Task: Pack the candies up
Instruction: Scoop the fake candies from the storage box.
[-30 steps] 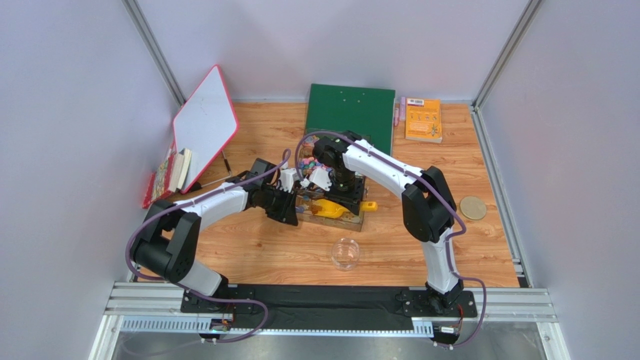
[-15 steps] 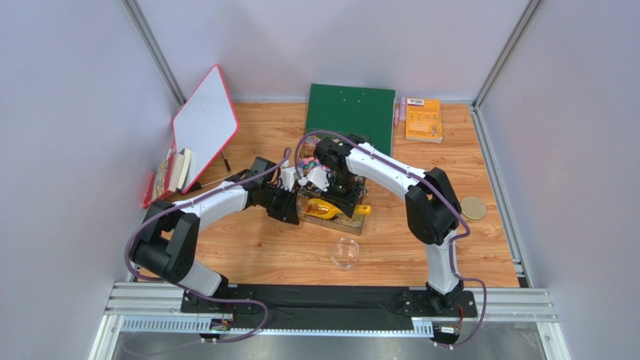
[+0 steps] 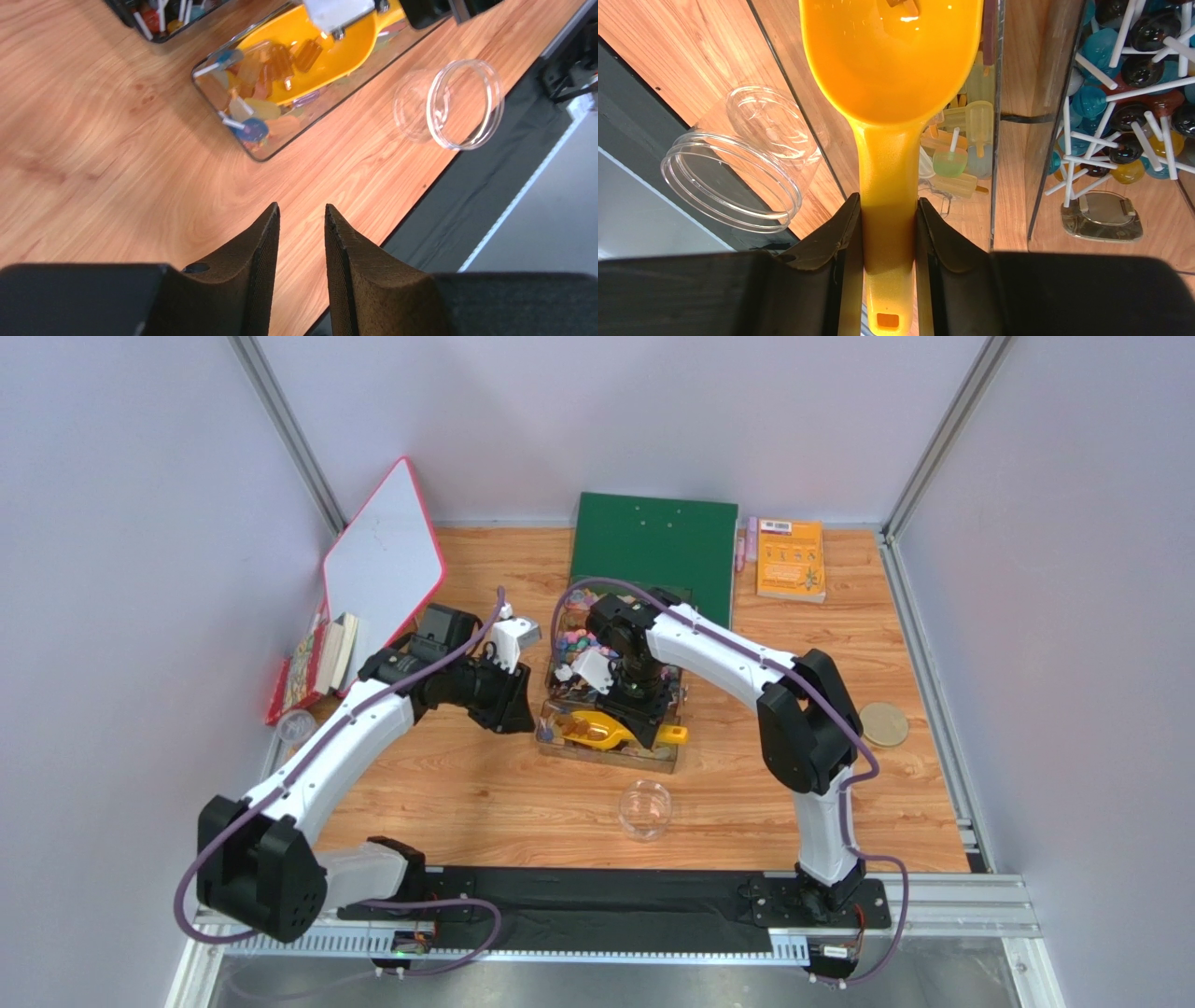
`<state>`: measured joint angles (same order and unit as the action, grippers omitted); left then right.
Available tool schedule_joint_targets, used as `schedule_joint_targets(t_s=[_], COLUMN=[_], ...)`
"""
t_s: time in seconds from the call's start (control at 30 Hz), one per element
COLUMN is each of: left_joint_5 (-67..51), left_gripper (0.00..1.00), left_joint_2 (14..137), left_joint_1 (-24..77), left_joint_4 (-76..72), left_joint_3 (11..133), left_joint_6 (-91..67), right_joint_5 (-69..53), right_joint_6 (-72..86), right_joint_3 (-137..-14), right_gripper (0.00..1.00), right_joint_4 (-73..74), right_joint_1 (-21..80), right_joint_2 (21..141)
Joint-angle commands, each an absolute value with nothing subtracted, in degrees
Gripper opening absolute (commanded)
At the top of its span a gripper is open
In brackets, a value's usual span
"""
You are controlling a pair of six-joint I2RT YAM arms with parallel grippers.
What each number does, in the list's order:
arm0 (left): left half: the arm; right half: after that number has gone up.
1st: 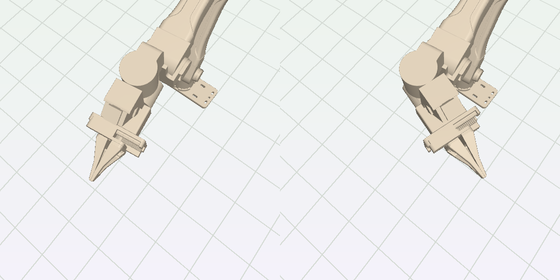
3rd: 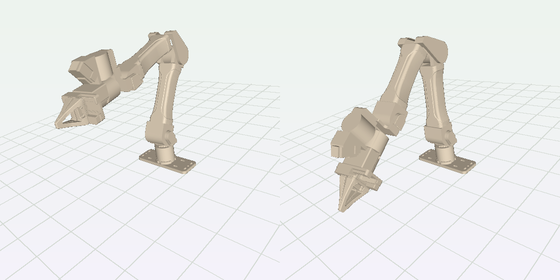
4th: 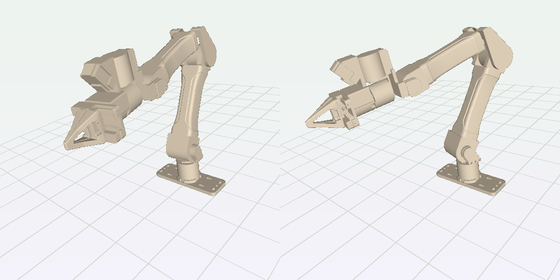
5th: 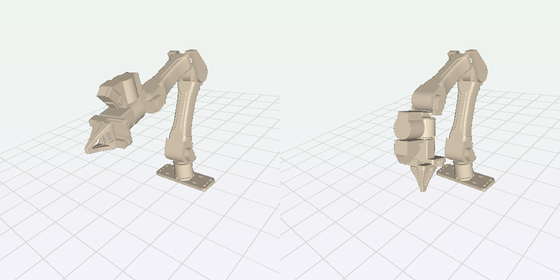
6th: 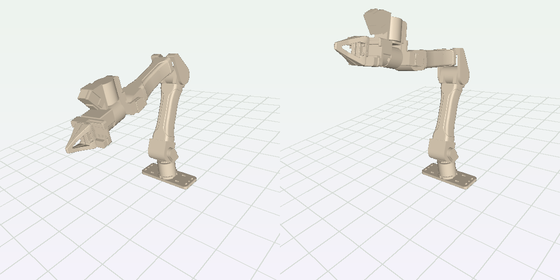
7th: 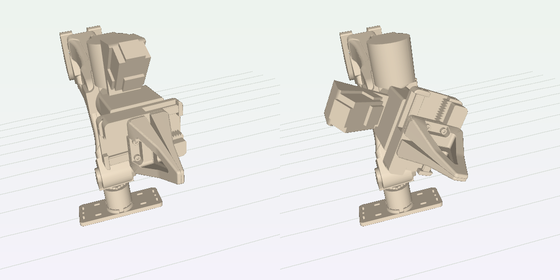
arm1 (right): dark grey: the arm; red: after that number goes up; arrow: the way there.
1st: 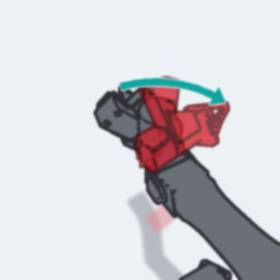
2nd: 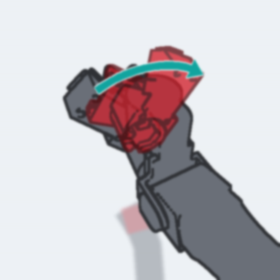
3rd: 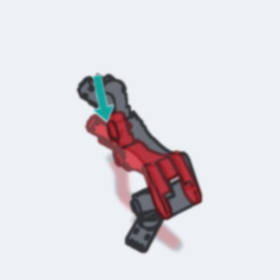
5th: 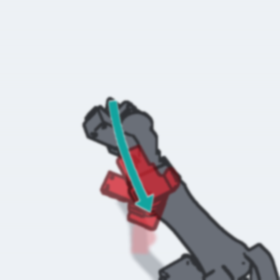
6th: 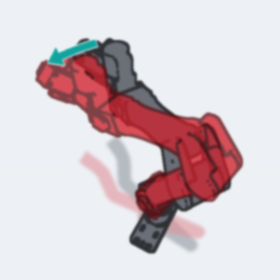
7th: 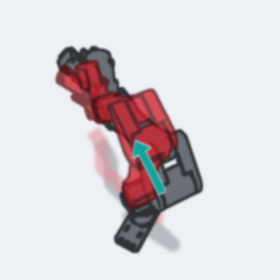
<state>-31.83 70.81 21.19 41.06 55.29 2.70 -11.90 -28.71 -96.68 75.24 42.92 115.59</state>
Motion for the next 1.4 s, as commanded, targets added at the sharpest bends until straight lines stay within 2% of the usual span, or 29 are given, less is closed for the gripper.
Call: schedule_joint_targets(t_s=[0.0, 0.27, 0.43, 0.77, 1.37], left_joint_5=[-24.1, -17.7, -20.1, -26.2, -25.8], left_gripper=[0.37, 0.36, 0.34, 0.34, 0.41], left_joint_2=[69.3, 84.3, 92.1, 94.4, 93.5], left_joint_1=[20.9, 19.3, 19.3, 19.7, 18.9], left_joint_4=[46.2, 38.4, 36.7, 36.4, 43.1], left_joint_3=[55.4, 56.3, 59.7, 59.9, 67.0], left_joint_6=[8.0, 4.6, 2.5, 0.3, 6.8], right_joint_5=[-12.8, -6.3, -5.7, -8.7, -12.7], right_joint_6=[-25.8, -27.7, -27.2, -25.7, -26.8], right_joint_3=[-95.4, -97.6, -97.9, -96.9, -82.4], right_gripper=[0.0, 0.0, 0.0, 0.0, 0.0], right_joint_4=[75.2, 75.5, 74.4, 72.3, 52.6], right_joint_1=[44.0, 45.7, 46.7, 45.6, 42.8], right_joint_2=[113.9, 116.8, 117.7, 118.7, 105.0])
